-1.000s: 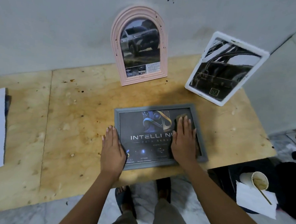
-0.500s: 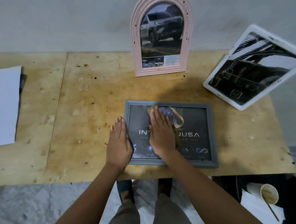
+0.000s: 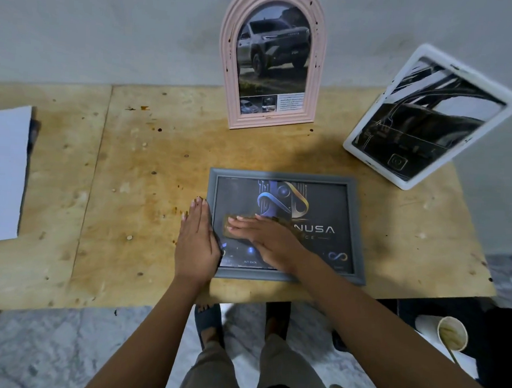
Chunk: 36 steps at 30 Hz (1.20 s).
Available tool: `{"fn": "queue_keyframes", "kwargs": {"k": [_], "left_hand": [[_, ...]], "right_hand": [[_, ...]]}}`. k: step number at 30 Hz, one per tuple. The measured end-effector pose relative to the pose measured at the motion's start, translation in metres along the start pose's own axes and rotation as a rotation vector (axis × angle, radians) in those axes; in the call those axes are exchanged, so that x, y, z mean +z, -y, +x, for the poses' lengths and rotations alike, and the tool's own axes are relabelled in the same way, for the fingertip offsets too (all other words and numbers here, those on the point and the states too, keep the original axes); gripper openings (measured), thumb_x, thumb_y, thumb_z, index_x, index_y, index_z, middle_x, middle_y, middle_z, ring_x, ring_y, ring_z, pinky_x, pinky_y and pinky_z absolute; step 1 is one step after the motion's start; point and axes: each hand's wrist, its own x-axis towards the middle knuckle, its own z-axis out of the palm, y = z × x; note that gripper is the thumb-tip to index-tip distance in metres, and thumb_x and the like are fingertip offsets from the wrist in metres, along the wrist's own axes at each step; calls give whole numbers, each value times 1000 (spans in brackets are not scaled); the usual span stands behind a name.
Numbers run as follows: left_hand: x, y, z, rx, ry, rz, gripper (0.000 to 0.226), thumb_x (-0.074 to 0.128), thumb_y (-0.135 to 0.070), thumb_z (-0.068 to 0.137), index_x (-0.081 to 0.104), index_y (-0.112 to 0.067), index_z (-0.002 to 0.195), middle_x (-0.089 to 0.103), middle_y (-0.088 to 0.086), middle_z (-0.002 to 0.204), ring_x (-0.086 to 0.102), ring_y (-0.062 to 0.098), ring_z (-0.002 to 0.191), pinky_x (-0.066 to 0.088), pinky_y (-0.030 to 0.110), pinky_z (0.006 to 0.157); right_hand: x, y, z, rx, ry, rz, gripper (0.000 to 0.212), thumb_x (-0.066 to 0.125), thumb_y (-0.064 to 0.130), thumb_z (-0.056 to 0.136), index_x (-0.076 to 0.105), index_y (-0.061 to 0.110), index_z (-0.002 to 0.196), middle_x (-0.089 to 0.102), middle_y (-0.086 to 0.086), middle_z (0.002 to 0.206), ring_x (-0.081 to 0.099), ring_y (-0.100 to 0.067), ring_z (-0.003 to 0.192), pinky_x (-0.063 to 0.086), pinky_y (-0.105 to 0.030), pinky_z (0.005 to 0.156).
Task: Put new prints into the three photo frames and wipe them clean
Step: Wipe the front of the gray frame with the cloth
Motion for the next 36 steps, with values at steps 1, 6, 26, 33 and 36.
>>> {"fn": "queue_keyframes", "kwargs": {"k": [1,6,26,33,36], "left_hand": [[0,0,0,-1,-2,5,57,24,-16,90,25,-2,146,22,11,154,14,18,144,-10,15,113],[0,1,-1,0,-8,40,57,24,-15,90,24,-3,146,21,10,155,12,18,144,-8,18,114],[-6,-3,0,-23,23,-72,55,23,-18,93,24,-3,146,19,10,155,9,19,145,-4,27,117],[-24,6,8,38,106,-114,57,26,-25,92,29,-4,145,23,9,154,9,21,145,-4,29,116],[-28,11,15,61,165,-97,52,35,-20,97,28,-6,146,19,8,155,6,21,145,-4,31,116]], "right_hand": [[0,1,-5,-13,1,38,53,45,-13,81,59,11,126,52,-2,137,38,-9,131,16,-23,112],[-7,11,-34,80,54,213,39,42,-2,89,68,13,113,61,3,126,46,-2,124,26,-23,110],[-79,8,-77,905,-614,473,36,36,-4,88,66,11,75,64,-5,84,55,-16,85,42,-18,70],[-40,71,-49,726,-582,306,4,71,12,80,70,12,84,63,4,81,55,6,73,42,-12,69],[-5,90,-36,587,-430,225,10,73,14,79,71,15,89,57,2,85,52,3,74,37,-5,69]]}}
